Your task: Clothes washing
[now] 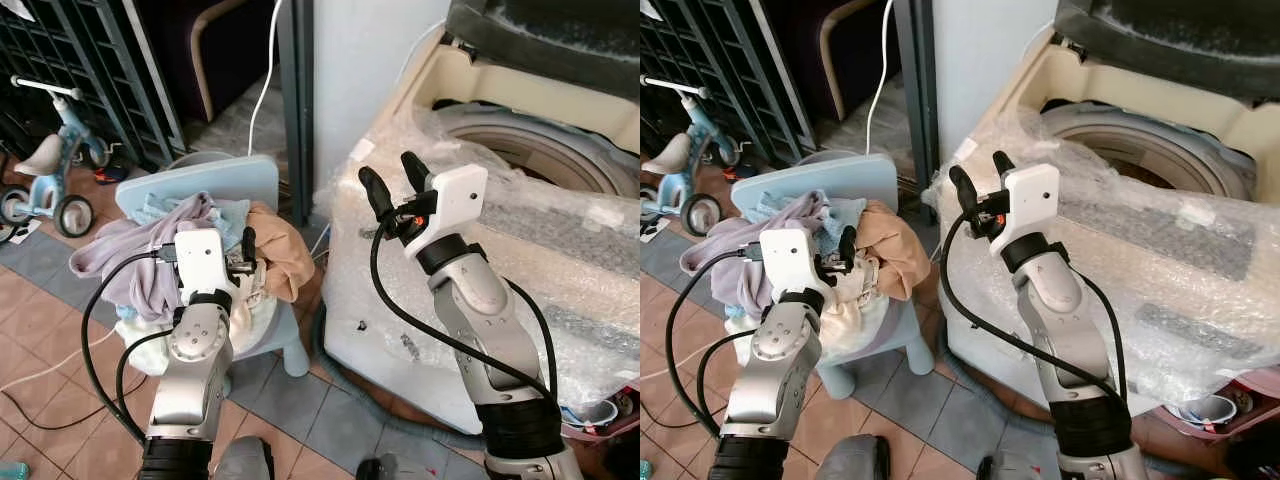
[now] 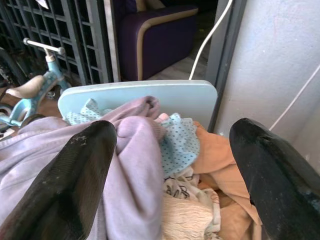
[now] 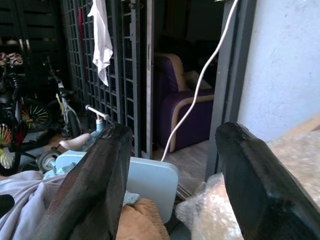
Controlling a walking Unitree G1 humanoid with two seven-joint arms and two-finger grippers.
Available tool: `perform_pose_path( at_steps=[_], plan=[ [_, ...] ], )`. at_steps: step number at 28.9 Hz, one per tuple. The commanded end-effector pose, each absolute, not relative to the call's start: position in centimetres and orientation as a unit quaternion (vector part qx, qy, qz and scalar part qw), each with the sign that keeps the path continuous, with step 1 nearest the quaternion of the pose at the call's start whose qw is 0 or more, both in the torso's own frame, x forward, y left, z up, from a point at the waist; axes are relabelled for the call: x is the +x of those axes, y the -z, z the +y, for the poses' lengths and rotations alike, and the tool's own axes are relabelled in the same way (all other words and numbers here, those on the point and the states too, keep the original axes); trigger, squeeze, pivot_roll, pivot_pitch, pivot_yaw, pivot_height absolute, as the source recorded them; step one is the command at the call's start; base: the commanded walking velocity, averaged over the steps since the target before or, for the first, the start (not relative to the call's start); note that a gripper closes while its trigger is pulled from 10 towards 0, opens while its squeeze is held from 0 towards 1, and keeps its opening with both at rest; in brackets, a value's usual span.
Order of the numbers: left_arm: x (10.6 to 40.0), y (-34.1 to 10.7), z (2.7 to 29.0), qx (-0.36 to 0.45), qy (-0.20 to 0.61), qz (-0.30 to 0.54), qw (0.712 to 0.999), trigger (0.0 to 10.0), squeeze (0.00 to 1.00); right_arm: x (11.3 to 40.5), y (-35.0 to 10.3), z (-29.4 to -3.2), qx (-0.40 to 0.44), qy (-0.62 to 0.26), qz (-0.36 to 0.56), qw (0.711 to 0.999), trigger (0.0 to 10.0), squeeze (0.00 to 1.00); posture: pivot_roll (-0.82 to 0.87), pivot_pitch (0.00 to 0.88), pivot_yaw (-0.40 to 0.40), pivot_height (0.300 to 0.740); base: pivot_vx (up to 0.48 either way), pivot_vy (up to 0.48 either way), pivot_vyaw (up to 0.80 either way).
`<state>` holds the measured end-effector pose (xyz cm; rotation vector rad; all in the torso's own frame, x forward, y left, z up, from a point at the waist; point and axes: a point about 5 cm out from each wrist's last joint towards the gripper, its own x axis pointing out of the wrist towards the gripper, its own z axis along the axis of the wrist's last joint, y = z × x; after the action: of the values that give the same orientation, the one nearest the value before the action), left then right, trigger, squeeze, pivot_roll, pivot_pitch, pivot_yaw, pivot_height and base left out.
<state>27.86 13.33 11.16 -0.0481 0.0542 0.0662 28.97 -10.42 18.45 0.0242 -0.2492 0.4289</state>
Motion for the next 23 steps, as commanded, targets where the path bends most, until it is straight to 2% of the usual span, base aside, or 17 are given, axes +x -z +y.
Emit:
perform_pose_path(
  at_steps=[1, 10, 17, 20, 21, 23],
  plan=[
    [27.8, -11.3, 13.8, -0.026, -0.049, 0.027, 0.998, 10.0, 0.0, 28.5, -18.7, -9.6, 0.014, -0.229, -0.125, 0.965, 10.0, 0.0, 0.0, 0.082, 0.022, 0.74, 0.0, 0.48, 0.8],
    [27.9, -11.4, 13.8, -0.023, -0.05, 0.023, 0.998, 10.0, 0.0, 29.0, -18.9, -10.6, 0.006, -0.214, -0.121, 0.969, 10.0, 0.0, 0.0, 0.078, 0.023, 0.74, 0.0, 0.48, 0.78],
    [28.0, -11.6, 13.9, -0.017, -0.052, 0.019, 0.998, 10.0, 0.0, 28.9, -17.1, -11.1, -0.011, -0.198, -0.085, 0.976, 10.0, 0.0, 0.0, 0.079, 0.029, 0.74, 0.0, 0.074, 0.0],
    [28.1, -11.8, 14.0, -0.012, -0.052, 0.013, 0.999, 10.0, 0.0, 28.9, -15.2, -11.5, -0.039, -0.181, -0.038, 0.982, 10.0, 0.0, 0.0, 0.084, 0.035, 0.74, 0.0, 0.0, 0.0],
    [28.3, -12.2, 14.2, -0.005, -0.054, 0.002, 0.999, 10.0, 0.0, 29.1, -13.4, -11.8, -0.057, -0.165, 0.012, 0.985, 10.0, 0.0, 0.0, 0.1, 0.045, 0.74, 0.0, 0.0, 0.0],
    [28.4, -12.4, 14.3, -0.006, -0.056, -0.003, 0.998, 10.0, 0.0, 29.1, -12.8, -12.0, -0.065, -0.161, 0.03, 0.984, 10.0, 0.0, 0.0, 0.1, 0.045, 0.74, 0.0, 0.0, 0.0]
  ],
)
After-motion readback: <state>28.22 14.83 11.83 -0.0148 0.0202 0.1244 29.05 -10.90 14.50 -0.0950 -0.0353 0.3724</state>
